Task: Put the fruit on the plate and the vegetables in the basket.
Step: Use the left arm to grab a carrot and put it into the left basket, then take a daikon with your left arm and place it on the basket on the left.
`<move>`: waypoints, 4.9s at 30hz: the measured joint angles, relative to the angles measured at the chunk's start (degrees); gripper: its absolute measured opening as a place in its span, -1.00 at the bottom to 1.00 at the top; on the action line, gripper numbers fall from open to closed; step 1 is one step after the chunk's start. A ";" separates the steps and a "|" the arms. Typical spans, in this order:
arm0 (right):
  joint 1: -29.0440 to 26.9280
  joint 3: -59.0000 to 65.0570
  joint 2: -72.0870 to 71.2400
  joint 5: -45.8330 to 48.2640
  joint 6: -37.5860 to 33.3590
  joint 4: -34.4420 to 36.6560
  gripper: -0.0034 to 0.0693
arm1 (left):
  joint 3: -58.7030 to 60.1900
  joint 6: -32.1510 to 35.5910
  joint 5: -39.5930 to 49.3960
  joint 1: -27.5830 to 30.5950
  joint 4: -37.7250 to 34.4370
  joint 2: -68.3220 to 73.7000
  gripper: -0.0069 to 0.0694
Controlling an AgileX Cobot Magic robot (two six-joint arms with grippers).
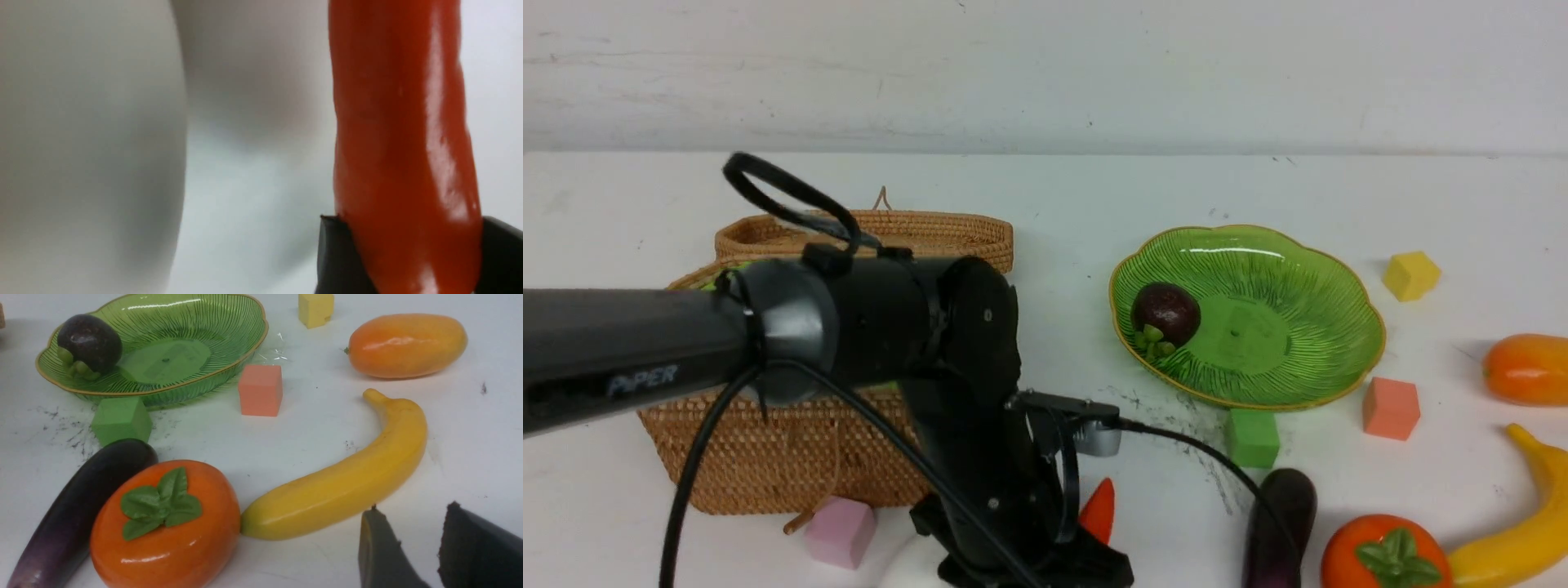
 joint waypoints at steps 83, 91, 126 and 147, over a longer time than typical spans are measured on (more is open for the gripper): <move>0.00 0.00 0.00 0.00 0.00 0.00 -0.23 | 8.25 20.49 -7.41 16.59 5.14 -27.19 0.56; 0.00 0.00 0.00 0.00 0.00 0.00 -0.23 | 8.62 9.66 -6.09 8.78 8.06 -26.63 0.56; 0.00 0.00 0.00 0.00 0.00 0.00 -0.23 | 7.76 -2.35 -12.28 3.24 19.87 -2.83 0.49; 0.00 0.00 0.00 0.00 0.00 0.00 -0.23 | -0.13 10.76 4.03 3.18 28.22 -25.73 0.49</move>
